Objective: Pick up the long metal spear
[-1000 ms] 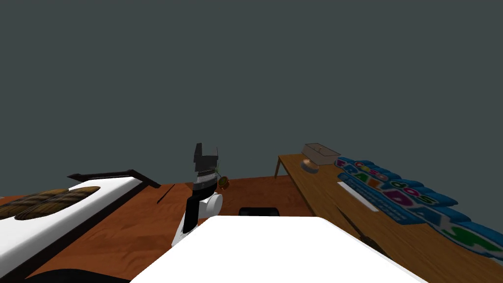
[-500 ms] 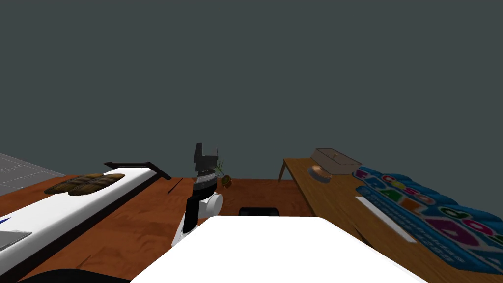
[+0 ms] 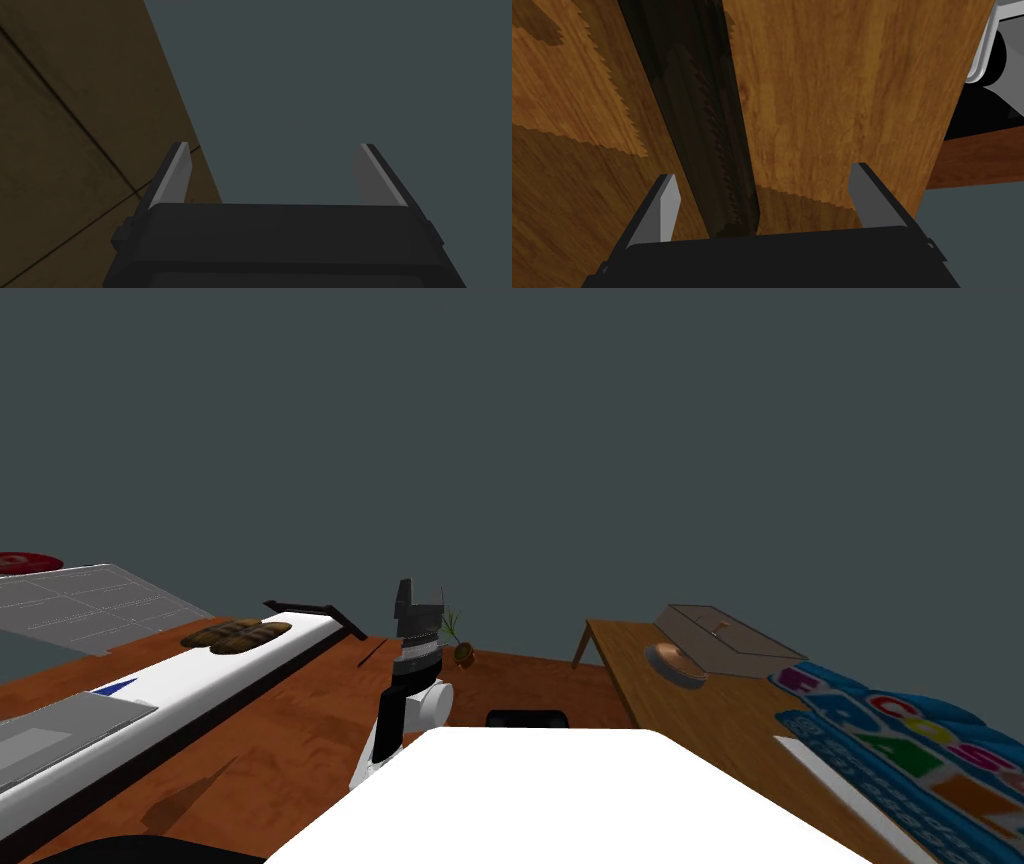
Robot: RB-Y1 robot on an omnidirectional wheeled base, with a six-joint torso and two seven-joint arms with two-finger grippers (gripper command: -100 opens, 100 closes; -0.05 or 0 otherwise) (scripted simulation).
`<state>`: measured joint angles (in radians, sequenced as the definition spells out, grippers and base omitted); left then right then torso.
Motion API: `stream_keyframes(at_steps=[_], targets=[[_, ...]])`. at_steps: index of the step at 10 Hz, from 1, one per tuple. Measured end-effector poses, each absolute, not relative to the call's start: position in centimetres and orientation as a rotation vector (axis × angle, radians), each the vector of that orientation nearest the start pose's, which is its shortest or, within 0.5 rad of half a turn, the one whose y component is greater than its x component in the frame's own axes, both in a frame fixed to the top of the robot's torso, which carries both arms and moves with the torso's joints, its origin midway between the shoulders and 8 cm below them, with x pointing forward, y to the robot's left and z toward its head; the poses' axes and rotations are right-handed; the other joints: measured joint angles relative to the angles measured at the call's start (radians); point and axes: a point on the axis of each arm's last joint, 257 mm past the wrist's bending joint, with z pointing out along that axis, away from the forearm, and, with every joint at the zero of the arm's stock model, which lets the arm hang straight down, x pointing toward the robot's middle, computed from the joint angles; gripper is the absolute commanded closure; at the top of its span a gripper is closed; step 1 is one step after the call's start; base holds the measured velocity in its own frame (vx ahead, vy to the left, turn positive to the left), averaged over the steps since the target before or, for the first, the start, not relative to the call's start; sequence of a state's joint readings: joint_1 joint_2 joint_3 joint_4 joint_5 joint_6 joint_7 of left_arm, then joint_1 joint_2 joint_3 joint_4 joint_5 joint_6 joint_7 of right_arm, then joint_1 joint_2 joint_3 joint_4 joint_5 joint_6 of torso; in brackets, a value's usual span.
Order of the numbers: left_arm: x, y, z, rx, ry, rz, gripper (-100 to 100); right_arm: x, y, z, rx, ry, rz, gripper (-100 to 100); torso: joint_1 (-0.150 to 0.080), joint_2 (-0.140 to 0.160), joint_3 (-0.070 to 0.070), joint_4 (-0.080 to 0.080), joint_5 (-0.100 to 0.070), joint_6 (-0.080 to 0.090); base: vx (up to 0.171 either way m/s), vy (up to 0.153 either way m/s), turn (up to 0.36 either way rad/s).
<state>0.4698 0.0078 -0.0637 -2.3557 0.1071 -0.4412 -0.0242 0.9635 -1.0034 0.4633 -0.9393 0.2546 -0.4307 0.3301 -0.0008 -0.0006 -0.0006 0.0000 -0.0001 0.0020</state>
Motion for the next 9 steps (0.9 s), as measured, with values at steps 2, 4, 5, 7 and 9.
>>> stream_keyframes(at_steps=[2, 4, 5, 7, 9], targets=[[34.1, 26.5, 5.6, -0.682, 0.534, -1.438, 0, -23.0, -55.3, -48.8, 0.318, 3.078, -0.071, -100, 0.0, 0.001, 0.0, 0.0, 0.0, 0.0, 0.041, -0.086, 0.154], [34.1, 26.5, 5.6, -0.682, 0.534, -1.438, 0, -23.9, -54.3, -49.6, 0.315, 3.096, -0.056, -100, -0.001, 0.0, 0.0, 0.0, 0.0, 0.0, 0.035, -0.09, 0.095], [34.1, 26.5, 5.6, -0.682, 0.534, -1.438, 0, -24.2, -53.6, -50.2, 0.316, 3.101, -0.044, -100, -0.001, 0.001, 0.0, 0.0, 0.0, 0.0, 0.026, -0.103, 0.07], [34.1, 26.5, 5.6, -0.682, 0.534, -1.438, 0, -24.4, -51.6, -51.1, 0.319, 3.1, 0.002, -100, -0.002, 0.002, 0.001, 0.001, 0.0, 0.0, 0.002, -0.083, 0.059], [34.1, 26.5, 5.6, -0.682, 0.534, -1.438, 0, -24.3, -51.3, -51.5, 0.318, 3.1, 0.009, 0, 0.003, 0.003, 0.002, 0.001, 0.001, 0.0, 0.0, -0.014, 0.002]])
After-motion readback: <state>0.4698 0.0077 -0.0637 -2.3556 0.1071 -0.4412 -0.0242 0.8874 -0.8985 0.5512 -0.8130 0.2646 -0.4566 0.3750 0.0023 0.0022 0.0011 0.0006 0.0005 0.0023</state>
